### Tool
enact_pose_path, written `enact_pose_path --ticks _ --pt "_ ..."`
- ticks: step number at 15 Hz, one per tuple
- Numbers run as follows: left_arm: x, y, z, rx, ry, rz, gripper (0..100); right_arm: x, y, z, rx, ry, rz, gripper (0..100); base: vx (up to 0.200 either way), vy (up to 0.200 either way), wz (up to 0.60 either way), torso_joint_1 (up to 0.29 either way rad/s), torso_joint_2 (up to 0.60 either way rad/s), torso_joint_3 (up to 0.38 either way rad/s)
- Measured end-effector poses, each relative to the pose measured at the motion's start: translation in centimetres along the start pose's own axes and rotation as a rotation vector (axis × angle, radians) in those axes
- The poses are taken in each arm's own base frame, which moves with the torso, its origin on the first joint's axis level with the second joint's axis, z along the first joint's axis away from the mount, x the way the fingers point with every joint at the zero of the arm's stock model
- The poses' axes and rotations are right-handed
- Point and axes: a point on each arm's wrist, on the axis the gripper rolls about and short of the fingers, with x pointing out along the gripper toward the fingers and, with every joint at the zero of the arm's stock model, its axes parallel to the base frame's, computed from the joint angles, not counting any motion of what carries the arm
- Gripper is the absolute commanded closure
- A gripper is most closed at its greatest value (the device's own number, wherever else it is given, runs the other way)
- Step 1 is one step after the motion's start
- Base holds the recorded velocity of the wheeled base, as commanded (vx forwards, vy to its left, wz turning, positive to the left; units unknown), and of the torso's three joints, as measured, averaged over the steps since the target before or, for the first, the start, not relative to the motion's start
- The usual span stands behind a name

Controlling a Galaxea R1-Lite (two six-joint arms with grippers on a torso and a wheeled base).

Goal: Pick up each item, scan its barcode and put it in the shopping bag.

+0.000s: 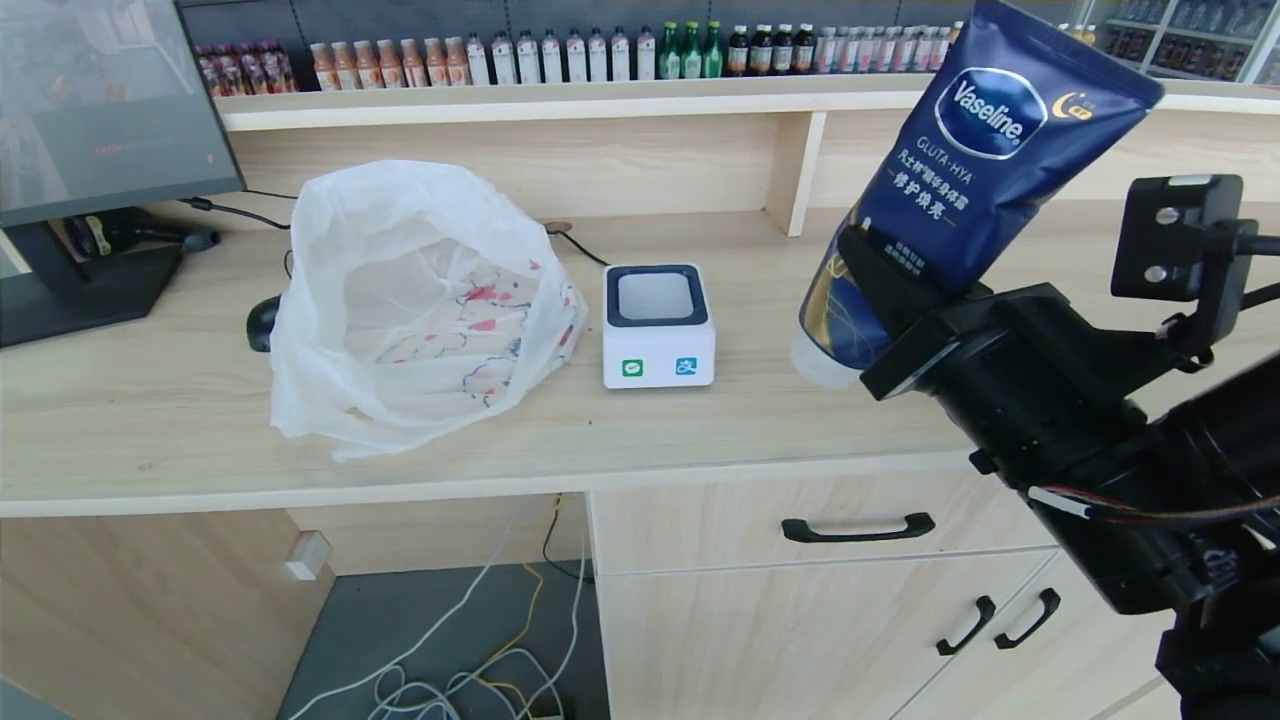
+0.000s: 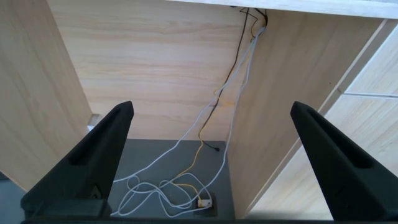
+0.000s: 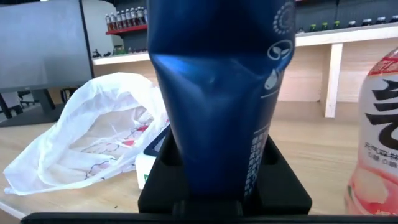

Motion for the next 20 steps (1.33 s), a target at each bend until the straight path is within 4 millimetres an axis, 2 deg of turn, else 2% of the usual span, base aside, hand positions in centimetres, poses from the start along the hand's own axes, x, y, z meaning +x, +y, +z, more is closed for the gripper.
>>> enact_pose_path --ticks 4,11,16,20 --pt "0.0 0.0 0.0 0.001 -0.001 0.000 0 -0.1 -0.1 0.3 0.000 -0.008 -0.001 100 0.000 0.200 0.00 0.004 0.00 0.004" --pt "0.0 0.0 0.0 0.004 -0.002 0.000 0 -0.7 -0.3 0.7 -0.003 -0.009 -0.003 100 0.000 0.000 0.00 0.000 0.00 0.000" --pt "0.0 0.0 0.0 0.005 -0.002 0.000 0 -0.9 -0.4 -0.1 -0.014 0.024 -0.005 100 0.000 0.000 0.00 0.000 0.00 0.000" --pt "0.0 0.0 0.0 0.005 -0.002 0.000 0 -0.1 -0.4 -0.2 -0.011 0.009 -0.014 100 0.000 0.000 0.00 0.000 0.00 0.000"
